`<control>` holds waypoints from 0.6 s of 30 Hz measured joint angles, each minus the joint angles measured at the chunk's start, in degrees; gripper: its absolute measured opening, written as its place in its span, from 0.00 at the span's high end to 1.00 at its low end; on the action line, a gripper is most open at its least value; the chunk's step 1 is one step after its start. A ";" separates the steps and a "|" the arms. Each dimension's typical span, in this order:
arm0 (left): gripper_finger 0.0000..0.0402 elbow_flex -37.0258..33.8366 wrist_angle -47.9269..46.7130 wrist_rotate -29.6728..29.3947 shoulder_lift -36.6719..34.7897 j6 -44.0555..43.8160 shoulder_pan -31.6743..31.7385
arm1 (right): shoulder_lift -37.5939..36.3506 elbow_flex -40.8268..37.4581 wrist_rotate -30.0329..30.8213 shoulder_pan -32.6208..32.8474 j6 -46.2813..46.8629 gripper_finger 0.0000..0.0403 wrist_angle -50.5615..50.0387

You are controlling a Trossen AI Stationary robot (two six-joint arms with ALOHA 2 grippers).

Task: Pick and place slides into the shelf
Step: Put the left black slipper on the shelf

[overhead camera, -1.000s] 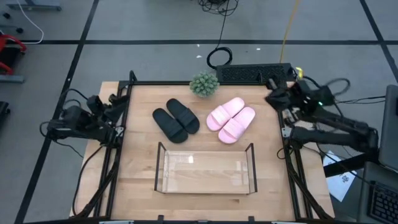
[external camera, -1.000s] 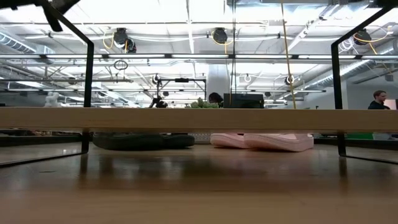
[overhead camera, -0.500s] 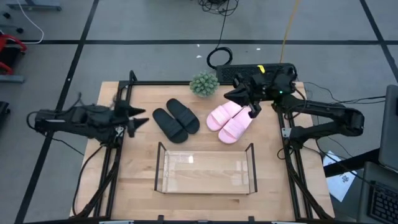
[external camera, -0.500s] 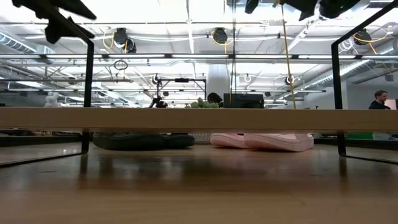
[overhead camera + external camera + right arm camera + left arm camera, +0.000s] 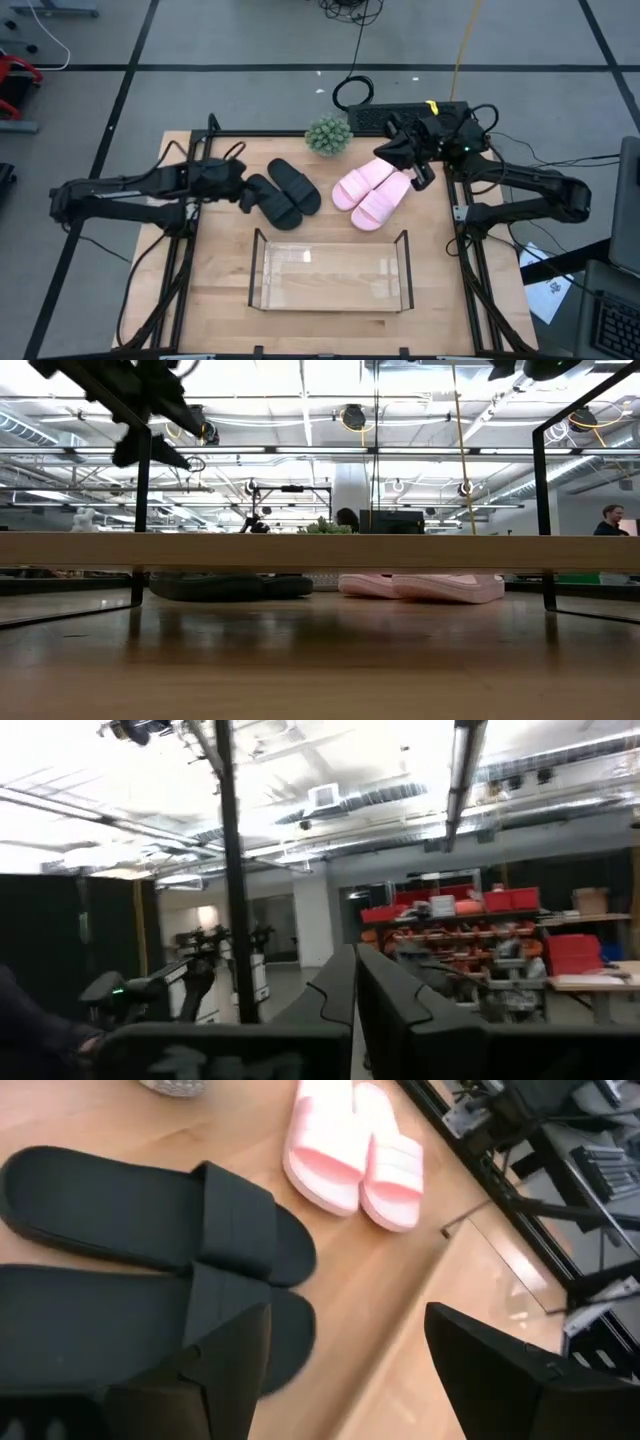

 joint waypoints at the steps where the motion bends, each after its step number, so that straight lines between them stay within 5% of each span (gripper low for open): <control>1: 0.34 0.00 -0.11 1.27 1.21 0.61 2.08 | -0.24 0.01 -0.65 0.00 0.16 0.99 0.05; 9: 0.34 0.00 -0.21 22.35 10.54 7.26 18.46 | -2.42 0.02 -5.90 0.00 0.26 0.99 -0.19; 18: 0.34 0.00 -0.29 36.40 20.84 15.29 27.88 | -3.95 0.02 -6.16 0.04 1.19 0.99 -2.16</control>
